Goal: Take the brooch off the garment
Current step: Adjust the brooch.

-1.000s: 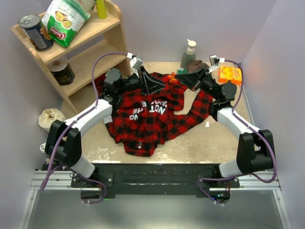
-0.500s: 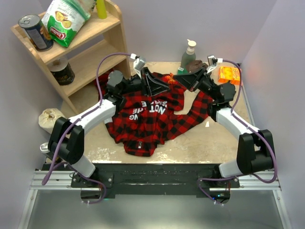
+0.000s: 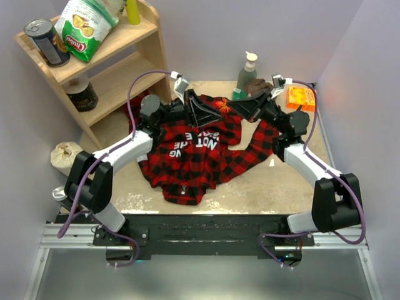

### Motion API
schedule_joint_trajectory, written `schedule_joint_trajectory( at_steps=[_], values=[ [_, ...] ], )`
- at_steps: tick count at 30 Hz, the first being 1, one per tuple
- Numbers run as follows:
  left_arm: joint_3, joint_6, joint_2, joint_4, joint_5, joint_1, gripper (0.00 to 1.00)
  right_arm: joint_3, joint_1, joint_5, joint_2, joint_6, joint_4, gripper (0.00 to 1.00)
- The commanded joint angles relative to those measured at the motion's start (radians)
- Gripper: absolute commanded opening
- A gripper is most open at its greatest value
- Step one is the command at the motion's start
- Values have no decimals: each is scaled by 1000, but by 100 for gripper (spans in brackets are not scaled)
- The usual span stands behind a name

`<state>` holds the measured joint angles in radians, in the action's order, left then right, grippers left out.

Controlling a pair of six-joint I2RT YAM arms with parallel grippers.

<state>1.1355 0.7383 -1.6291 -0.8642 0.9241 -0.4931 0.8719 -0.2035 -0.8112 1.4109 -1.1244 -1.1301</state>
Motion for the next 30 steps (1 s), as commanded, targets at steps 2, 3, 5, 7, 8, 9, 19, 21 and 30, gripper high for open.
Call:
schedule_joint_trajectory(
  at_steps=[2, 3, 5, 7, 8, 9, 19, 21, 30],
  values=[
    [6, 59, -17, -116, 25, 7, 31, -19, -16, -19, -38, 31, -14, 0],
    [7, 64, -21, -117, 28, 7, 30, -16, -20, -19, -36, 32, -14, 0],
    [9, 67, -25, -125, 28, 7, 30, -11, -25, -20, -32, 46, 3, 0],
    [7, 78, -28, -136, 32, 7, 29, -13, -30, -20, -32, 51, 4, 0],
    [6, 81, -28, -144, 32, 7, 29, -13, -31, -20, -30, 54, 7, 0],
    [3, 79, -28, -148, 30, 7, 29, -16, -34, -22, -33, 54, 9, 0],
    [13, 81, -31, -153, 32, 24, 29, -24, -34, -42, -52, 78, 41, 0],
    [12, 78, -29, -153, 30, 25, 29, -36, -34, -43, -53, 77, 38, 0],
    [13, 62, -37, -117, 31, 34, 30, -11, -34, -59, -59, 54, 13, 0]
  ],
)
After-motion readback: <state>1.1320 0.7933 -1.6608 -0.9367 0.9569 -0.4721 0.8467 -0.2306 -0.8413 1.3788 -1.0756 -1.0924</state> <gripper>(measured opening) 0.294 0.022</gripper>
